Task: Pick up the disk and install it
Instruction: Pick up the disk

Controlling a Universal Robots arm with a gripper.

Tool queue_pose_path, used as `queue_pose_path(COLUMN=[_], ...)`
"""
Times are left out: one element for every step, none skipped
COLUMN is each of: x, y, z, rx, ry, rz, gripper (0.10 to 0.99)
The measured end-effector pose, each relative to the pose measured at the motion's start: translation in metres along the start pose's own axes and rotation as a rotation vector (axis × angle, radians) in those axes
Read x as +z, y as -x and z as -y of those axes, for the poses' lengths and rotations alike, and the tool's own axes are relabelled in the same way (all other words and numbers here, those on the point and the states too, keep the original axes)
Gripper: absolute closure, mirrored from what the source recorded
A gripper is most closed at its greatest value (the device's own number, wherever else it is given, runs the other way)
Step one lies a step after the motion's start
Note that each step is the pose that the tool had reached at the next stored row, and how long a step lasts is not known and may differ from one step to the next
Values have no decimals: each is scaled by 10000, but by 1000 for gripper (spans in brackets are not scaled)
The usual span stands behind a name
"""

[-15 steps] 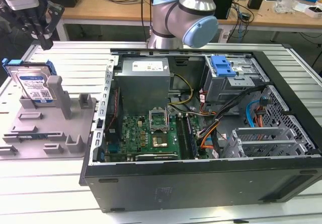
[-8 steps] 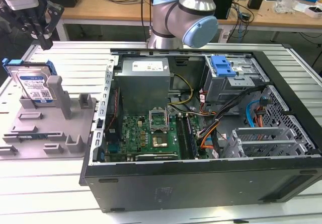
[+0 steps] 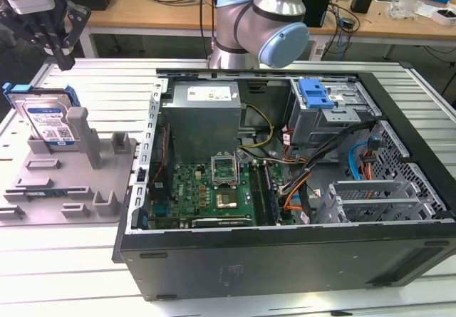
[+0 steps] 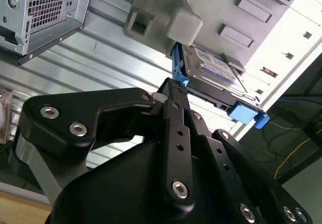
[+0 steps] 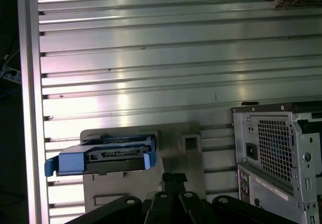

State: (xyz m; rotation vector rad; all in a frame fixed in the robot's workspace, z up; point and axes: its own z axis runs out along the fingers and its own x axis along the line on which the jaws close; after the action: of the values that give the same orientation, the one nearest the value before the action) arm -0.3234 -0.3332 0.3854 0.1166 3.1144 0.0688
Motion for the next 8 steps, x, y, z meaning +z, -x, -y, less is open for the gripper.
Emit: queue_pose_path(x=[0,0,0,0,0,0,0,3], y=[0,0,0,0,0,0,-1,-1], z=[0,-1,-1,-1,-2,-2,-2,-2], rx=[0,0,0,0,0,0,0,-68], ry=[0,1,0,0,0,0,1,1], rz=[0,0,0,0,1,0,1,-5], gripper=[980,980,980,980,980,980,980,980])
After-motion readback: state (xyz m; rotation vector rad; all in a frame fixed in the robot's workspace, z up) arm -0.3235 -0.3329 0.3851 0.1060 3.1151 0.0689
